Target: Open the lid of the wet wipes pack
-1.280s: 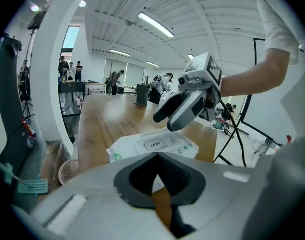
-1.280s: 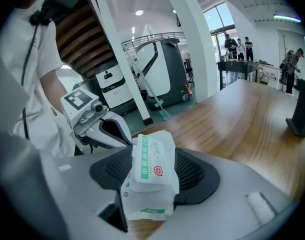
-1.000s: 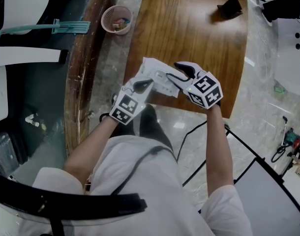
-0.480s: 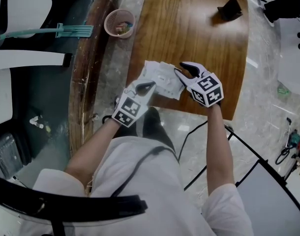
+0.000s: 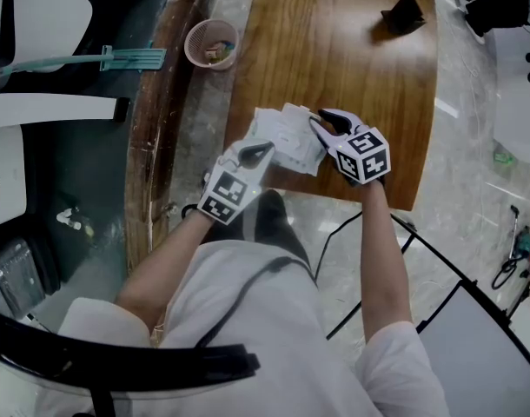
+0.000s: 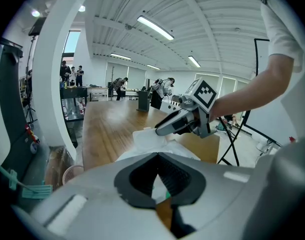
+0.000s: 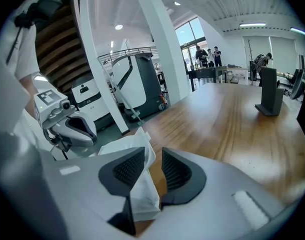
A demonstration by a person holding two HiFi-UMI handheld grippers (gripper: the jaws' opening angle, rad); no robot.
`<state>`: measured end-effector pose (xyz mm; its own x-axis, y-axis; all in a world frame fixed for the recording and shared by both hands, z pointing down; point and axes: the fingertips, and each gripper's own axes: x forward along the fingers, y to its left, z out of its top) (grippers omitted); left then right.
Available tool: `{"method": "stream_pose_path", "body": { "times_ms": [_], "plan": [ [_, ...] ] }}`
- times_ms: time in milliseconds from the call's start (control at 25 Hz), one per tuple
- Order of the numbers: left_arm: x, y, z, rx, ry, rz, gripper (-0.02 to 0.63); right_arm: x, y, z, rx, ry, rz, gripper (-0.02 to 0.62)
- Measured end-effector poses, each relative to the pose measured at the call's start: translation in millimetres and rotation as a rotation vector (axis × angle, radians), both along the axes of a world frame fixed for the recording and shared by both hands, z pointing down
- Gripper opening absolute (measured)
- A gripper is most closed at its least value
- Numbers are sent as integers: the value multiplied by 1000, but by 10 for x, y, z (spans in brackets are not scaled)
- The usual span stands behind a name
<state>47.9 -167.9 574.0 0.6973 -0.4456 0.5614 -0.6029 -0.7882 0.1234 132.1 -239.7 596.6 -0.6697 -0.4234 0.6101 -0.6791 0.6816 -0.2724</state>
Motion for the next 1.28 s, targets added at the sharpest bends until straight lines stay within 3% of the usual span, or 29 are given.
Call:
{"method": "stream_pose_path", "body": {
  "times_ms": [480,840,1040,1200,1280],
  "plan": [
    [-70,-79,-217,42,15,-4,8,-8,74,-243,56,-13,32,117],
    [-73,-36,-448,76,39,37,8,4,230,-447,94,-24,102,117],
    [-74,14,-579,92,59,54,8,13,358,-719,162,-44,158,115],
    [-104,56,-769,101,99,59,6,2,519,-1056,251,-66,243,29],
    [-106,66,-883,117,113,74,6,-21,622,-1214,288,-81,278,17]
  ]
}}
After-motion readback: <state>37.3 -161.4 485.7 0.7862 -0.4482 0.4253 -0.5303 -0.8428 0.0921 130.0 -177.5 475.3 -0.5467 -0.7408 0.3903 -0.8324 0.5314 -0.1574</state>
